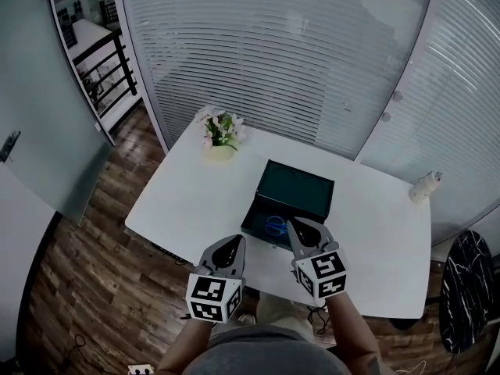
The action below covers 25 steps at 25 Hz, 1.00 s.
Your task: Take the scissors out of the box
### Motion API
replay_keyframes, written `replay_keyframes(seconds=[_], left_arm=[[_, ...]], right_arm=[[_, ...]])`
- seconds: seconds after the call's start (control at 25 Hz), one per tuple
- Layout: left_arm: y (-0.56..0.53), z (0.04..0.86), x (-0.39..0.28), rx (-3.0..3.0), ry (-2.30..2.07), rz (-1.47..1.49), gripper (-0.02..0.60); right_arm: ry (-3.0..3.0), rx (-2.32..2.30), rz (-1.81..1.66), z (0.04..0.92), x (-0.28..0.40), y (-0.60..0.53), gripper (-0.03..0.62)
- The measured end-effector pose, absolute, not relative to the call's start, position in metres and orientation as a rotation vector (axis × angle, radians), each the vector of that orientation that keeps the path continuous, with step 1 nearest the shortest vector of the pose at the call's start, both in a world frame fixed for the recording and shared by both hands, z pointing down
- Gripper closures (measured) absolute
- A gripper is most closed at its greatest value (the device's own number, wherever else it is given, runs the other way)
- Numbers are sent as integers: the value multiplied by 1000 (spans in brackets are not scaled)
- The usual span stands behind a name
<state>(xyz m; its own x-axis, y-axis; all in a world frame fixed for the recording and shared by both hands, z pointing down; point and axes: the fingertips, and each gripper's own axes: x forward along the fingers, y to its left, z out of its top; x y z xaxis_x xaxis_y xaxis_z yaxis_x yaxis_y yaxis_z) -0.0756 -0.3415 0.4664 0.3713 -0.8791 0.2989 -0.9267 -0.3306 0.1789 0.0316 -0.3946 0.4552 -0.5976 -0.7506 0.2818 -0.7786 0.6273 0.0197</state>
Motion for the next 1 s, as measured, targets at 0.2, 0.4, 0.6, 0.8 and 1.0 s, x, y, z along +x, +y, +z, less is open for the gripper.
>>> replay_keyframes(seconds=[0.2,0.4,0.6,0.8,1.0], left_arm=[[-359,475,-85,2256,-1617,181,577],[-369,481,-89,2223,-1631,174,577],[-375,485,-90,2213,-1636,183,577],[-377,490,-97,2198,-1640,196,577],[-379,495,-94,2190,-1633,207,577]], right_arm=[[-2538,1104,142,479,23,-425,585],[-2453,945,151,520,16,-447,585],[-2373,802,173,560,13,-457,585],[-2276,665,141,593,7,-463,585],[-2209,530,141,620,6,-465,581]])
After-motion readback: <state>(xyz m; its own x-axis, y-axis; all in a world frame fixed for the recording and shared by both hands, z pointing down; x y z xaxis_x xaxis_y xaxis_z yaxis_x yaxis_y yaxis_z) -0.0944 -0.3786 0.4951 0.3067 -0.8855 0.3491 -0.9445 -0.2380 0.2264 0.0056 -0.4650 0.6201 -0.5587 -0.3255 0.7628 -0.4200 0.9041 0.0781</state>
